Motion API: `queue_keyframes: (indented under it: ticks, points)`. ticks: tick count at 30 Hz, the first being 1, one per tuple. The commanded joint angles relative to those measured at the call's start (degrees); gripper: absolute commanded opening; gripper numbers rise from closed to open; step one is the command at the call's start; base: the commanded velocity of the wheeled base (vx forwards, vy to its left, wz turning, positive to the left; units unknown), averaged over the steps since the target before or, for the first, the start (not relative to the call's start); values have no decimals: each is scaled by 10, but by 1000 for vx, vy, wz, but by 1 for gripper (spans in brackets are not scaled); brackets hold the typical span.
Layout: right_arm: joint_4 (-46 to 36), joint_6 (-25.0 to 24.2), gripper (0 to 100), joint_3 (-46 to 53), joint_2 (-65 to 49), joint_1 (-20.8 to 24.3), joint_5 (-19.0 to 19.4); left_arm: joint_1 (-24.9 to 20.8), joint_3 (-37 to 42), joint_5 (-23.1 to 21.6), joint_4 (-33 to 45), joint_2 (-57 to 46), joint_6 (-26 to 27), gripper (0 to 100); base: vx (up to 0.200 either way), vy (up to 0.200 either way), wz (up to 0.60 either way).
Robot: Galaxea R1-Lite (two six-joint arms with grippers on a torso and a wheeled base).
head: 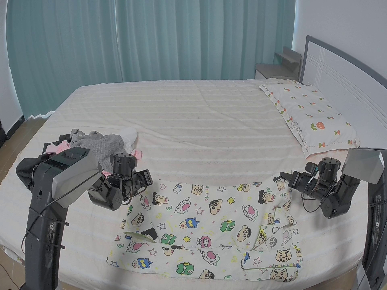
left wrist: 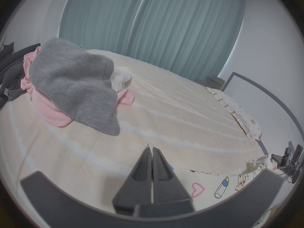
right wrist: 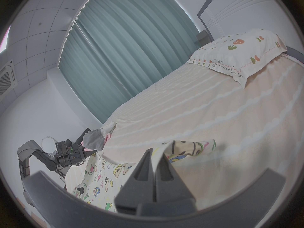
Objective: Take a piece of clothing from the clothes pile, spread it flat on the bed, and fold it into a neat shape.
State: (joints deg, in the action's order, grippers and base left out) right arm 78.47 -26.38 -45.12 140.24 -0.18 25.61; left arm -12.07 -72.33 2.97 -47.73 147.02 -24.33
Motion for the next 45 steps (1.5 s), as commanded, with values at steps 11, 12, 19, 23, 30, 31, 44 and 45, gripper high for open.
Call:
queue_keyframes:
  ticks: [11, 12, 19, 23, 30, 31, 44, 45]
  points:
    - [47, 5, 0, 48, -21, -4, 0, -1, 131, 0, -112, -67, 2, 0, 0, 0, 0]
    - [47, 5, 0, 50, -23, -4, 0, -1, 138, 0, -116, -69, 2, 0, 0, 0, 0]
    - [53, 11, 0, 67, -46, -4, 0, -1, 186, 0, -179, -90, 2, 0, 0, 0, 0]
    - [53, 12, 0, 67, -47, -3, 0, -1, 196, 0, -188, -94, 2, 0, 0, 0, 0]
    - [54, 19, 0, 85, -61, -2, 0, -1, 223, 0, -221, -97, 3, 0, 0, 0, 0]
    - [54, 26, 0, 93, -63, -3, 0, -1, 234, 0, -232, -97, 6, 0, 0, 0, 0]
    - [115, 120, 0, 213, -66, -3, 1, -3, 363, -2, -367, -98, 39, 0, 0, 0, 0]
    - [115, 133, 0, 224, -66, -3, 1, -3, 373, -2, -378, -98, 39, 0, 0, 0, 0]
